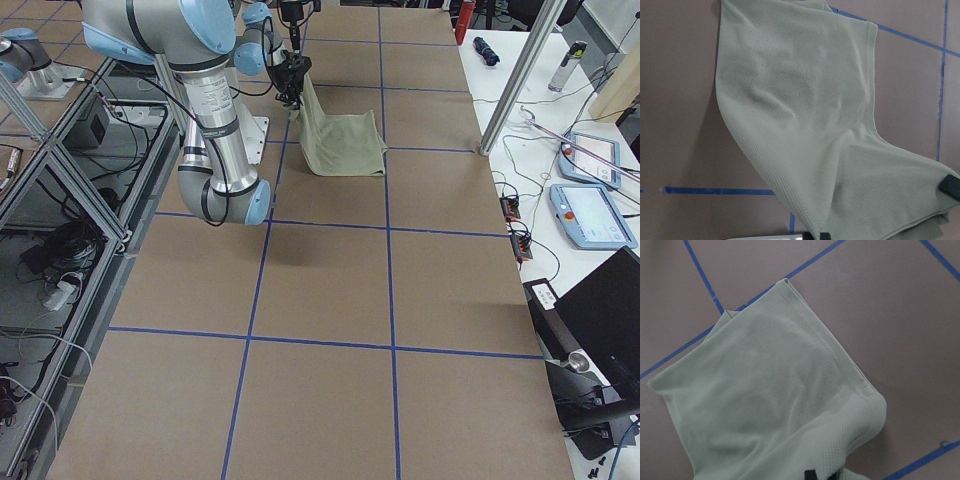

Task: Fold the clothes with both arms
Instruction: 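Lift the near edge with both grippers and fold it toward the far edge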

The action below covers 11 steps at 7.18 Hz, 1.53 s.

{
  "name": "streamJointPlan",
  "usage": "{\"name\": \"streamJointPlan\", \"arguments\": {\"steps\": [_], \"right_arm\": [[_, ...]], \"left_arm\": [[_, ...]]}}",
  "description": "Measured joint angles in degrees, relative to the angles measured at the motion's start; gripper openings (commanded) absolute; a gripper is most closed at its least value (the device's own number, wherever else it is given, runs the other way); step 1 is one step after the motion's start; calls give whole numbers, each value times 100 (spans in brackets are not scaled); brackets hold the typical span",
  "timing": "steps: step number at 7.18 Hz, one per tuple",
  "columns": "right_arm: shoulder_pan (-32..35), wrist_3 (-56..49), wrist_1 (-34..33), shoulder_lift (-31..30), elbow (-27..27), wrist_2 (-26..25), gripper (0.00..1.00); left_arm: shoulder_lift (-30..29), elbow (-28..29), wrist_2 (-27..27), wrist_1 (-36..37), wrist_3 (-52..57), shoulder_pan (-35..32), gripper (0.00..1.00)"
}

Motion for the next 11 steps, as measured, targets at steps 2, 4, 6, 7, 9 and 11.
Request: {"name": "streamJointPlan", "arguments": {"steps": [2,4,6,7,9,11], "right_arm": [[426,-465,1046,99,-1116,-6,0],[873,-862,1830,324,-2166,24,0],[1250,-1149,2325,553,-2885,218,0],[1392,-1255,2447,642,-3143,306,0],[1533,-1365,2801,855,-3838,357,0],[1624,-1537,3065,904,-4290,362,0]], "left_arm": [[-12,1132,14,-633,374,-469,0],[-19,2054,89,-1381,567,-761,0],[-108,2593,113,-1784,800,-1079,0],[-172,2765,115,-1841,941,-1220,0],[-501,3376,116,-1916,1030,-1315,0],[-684,4077,118,-2456,1060,-1325,0]]}}
